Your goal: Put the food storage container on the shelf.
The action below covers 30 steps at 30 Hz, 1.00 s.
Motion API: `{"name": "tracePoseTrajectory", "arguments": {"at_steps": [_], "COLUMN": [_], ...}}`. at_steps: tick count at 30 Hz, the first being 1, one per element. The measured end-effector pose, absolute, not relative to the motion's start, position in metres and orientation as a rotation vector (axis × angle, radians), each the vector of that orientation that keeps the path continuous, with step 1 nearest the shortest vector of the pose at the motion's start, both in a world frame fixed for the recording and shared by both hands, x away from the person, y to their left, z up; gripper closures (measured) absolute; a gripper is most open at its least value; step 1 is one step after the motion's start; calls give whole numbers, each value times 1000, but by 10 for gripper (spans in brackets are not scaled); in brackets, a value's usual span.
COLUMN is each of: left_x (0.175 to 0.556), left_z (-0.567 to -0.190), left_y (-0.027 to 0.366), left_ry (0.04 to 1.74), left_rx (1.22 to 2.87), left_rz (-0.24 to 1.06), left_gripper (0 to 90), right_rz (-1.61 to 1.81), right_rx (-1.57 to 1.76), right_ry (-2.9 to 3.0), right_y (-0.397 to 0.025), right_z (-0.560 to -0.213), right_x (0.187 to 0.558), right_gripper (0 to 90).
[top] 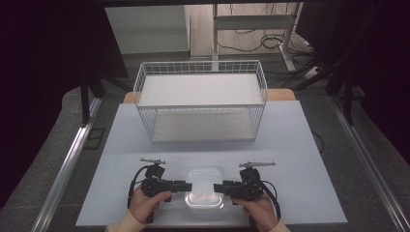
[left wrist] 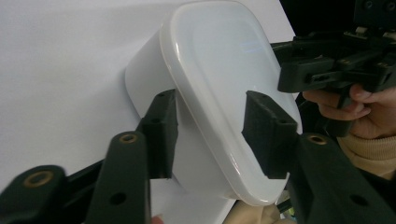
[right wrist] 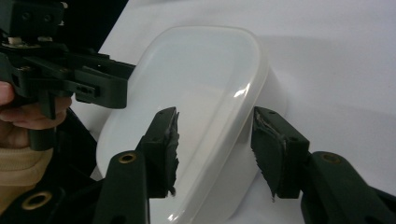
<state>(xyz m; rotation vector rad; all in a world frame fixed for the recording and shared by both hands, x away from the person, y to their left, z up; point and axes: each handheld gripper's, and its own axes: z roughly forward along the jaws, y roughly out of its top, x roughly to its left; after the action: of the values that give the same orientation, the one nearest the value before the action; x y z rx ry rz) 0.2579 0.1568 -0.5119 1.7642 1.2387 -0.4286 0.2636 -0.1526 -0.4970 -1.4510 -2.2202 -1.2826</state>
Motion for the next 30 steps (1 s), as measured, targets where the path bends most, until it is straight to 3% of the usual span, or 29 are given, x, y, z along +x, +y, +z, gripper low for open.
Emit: {"name": "tracePoseTrajectory", "arguments": {"at_steps": [1, 11, 22, 30], "left_x": [258, 252, 242, 239], "left_z": [-513, -505, -492, -488], "left_y": [158, 161, 164, 164], "left_ry": [1245, 1243, 1179, 1155], "left_rx": [1750, 1709, 1703, 1712], "left_rz": [-435, -395, -351, -314], "left_gripper": [600, 705, 800, 804], "right_rz": [-1300, -1352, -1423, -1453], "right_rx": [-1461, -1483, -1476, -1459], "right_ry": [-2208, -2137, -2136, -2160], "right_y": [-155, -162, -167, -168], "right_z": [-496, -491, -482, -479], "right_x": [264, 260, 253, 251], "right_gripper": [593, 700, 778, 791]}}
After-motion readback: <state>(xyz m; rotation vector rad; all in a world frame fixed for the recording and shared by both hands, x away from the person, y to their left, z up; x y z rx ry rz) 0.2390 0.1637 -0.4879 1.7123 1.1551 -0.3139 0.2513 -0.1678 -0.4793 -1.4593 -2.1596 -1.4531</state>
